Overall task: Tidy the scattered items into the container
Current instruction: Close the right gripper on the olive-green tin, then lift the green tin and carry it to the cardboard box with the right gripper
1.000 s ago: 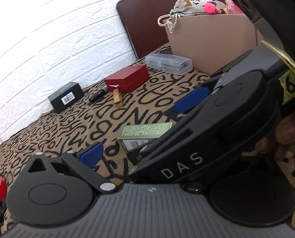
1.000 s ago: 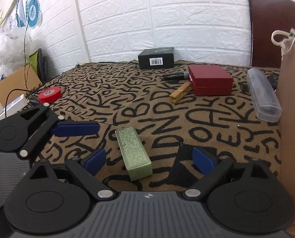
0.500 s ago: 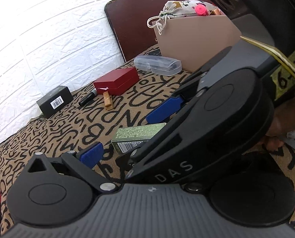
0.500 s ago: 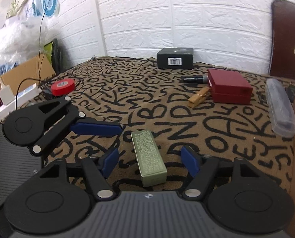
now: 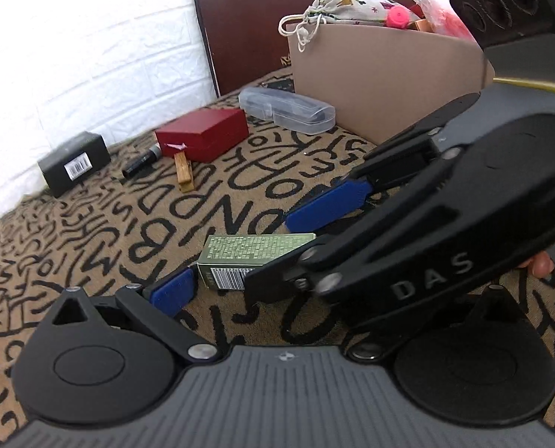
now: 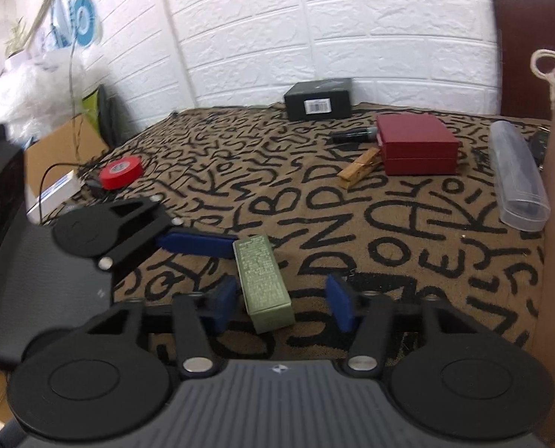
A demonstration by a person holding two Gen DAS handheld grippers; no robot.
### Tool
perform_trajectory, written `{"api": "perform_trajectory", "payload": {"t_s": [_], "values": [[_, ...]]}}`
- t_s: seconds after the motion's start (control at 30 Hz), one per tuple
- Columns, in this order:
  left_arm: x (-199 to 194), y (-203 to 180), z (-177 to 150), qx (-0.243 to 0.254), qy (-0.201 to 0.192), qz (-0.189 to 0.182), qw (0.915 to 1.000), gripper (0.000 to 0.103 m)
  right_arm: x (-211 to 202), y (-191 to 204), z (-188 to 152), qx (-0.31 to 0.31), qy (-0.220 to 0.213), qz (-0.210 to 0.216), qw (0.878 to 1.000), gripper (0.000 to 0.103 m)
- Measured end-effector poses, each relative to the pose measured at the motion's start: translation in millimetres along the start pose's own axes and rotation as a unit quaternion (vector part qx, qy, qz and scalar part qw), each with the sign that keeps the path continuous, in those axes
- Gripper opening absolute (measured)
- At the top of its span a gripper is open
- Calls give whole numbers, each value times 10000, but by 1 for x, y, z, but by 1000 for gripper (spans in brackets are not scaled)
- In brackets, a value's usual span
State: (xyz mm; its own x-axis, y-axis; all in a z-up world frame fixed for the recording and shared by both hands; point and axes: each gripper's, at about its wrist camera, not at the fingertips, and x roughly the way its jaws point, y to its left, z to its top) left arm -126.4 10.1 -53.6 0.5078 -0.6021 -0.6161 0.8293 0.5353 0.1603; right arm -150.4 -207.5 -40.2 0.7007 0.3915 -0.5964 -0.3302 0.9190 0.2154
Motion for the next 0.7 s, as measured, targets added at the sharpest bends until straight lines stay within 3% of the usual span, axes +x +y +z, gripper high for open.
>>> {"api": "perform_trajectory", "payload": {"t_s": [0.1, 0.2, 0.27, 0.37, 0.47, 0.57, 0.7], "values": [[-7, -2, -5, 322, -154, 176, 9992, 103, 3, 3, 1, -249, 94, -55, 9996, 49], [-8, 7, -7, 203, -164, 211, 9994, 103, 6, 4, 2, -378, 85, -110, 9992, 49], [-5, 10, -6, 113, -126, 121, 9998, 103, 7, 2, 2, -375, 67, -149, 9992, 47], [-1, 10, -3, 430, -130, -164, 9989, 103, 5, 3, 3, -452, 67, -355, 9983, 44], [-2, 8, -1, 804, -177, -433, 9957, 103, 4, 6, 3, -709, -1, -979, 9927, 49], [-3, 11, -2, 859, -279, -326, 9954, 103, 0, -6, 1, -346, -55, -694, 9970, 49], [2, 24, -2, 349, -295, -12, 9990, 103, -4, -16, -3, -23, -259, -563, 9981, 53]]}}
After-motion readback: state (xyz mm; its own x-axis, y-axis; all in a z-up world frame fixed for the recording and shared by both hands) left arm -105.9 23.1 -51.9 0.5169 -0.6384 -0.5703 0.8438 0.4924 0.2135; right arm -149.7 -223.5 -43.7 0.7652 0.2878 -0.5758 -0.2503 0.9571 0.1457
